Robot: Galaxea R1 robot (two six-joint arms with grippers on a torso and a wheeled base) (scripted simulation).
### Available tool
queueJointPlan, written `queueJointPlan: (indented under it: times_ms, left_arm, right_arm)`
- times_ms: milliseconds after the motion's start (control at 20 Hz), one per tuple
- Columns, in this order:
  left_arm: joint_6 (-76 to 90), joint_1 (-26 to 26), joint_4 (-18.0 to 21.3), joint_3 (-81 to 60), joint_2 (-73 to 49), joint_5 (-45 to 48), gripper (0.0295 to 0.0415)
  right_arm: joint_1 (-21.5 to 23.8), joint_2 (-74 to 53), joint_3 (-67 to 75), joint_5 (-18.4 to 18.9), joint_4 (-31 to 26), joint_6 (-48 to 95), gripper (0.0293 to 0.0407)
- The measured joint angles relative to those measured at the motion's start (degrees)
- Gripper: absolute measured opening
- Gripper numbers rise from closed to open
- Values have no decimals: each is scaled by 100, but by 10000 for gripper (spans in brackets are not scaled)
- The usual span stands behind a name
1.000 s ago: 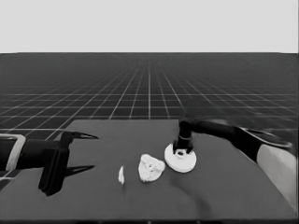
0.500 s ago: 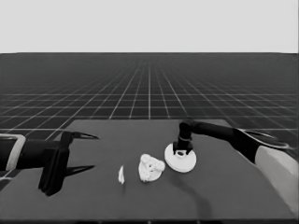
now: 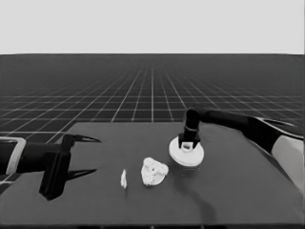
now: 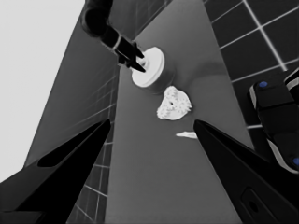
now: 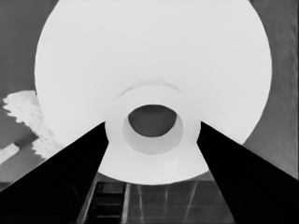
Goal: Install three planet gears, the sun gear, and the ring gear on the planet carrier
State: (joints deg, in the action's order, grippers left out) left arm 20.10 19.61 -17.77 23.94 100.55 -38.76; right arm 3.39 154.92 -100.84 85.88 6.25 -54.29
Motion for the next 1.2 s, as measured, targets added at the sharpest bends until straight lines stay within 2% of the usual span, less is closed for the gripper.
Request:
queueJointPlan:
  times_ms: [300, 350, 400, 500, 800, 950, 1200]
  left_arm:
    - [0, 0, 0, 0, 0, 0, 385]
    - [0, 0, 0, 0, 0, 0, 385]
    - [0, 0, 0, 0, 0, 0, 385]
    - [0, 0, 0, 0, 0, 0, 385]
    - [0, 0, 0, 0, 0, 0, 385]
    - [0, 0, 0, 0, 0, 0, 385]
    - [0, 0, 0, 0, 0, 0, 385]
  right_arm:
    - [115, 1, 0, 68, -104, 4, 348]
    - [22, 348, 650, 113, 70, -1240, 348]
    - [-65, 965, 813, 157, 161, -1863, 348]
    - [-142, 1664, 603, 201, 243, -2247, 348]
    - [-173, 2004, 361, 225, 282, -2364, 348]
    - [-617, 2071, 128, 101, 705, -2226, 348]
    - [-718, 2092, 55, 64, 801, -2185, 348]
